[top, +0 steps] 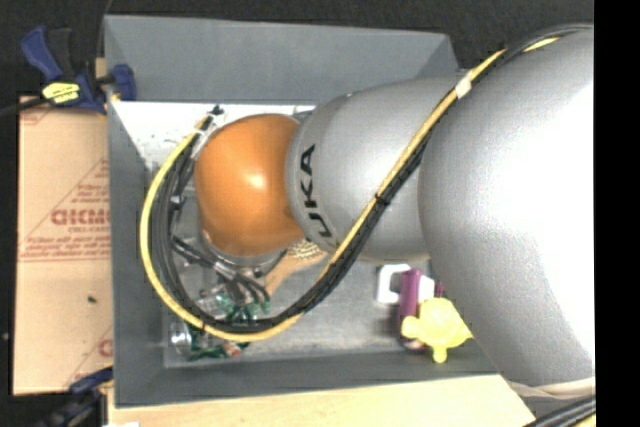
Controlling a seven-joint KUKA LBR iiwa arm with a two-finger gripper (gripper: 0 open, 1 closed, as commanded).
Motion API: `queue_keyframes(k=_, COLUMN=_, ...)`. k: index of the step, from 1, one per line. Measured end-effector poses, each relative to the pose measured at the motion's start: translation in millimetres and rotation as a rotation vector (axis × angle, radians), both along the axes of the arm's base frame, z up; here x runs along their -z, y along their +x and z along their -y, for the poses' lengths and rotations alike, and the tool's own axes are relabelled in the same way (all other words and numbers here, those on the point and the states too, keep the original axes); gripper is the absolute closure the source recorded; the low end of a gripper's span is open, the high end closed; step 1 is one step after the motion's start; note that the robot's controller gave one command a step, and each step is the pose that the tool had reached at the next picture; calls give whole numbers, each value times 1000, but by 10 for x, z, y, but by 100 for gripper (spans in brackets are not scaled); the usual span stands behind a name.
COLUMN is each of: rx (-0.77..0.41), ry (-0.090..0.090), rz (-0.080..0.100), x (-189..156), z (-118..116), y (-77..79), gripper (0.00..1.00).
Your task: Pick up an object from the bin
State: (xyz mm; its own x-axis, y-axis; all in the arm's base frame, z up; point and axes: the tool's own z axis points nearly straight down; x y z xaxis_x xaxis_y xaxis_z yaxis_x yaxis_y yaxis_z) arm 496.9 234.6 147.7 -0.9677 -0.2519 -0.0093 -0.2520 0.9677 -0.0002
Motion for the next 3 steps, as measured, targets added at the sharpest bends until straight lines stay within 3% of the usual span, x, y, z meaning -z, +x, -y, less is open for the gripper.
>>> queue_keyframes(k=1, rx=-130, ry=-1, rz=-5, x=261, z=7, y=344, gripper=0)
queue_keyframes(k=2, rx=-123, ry=1, rz=-3, x=230, z=39, y=312, gripper=0)
queue_keyframes(k=3, rx=-218, ry=-2, rz=-11, x=757, z=59, y=59, gripper=0)
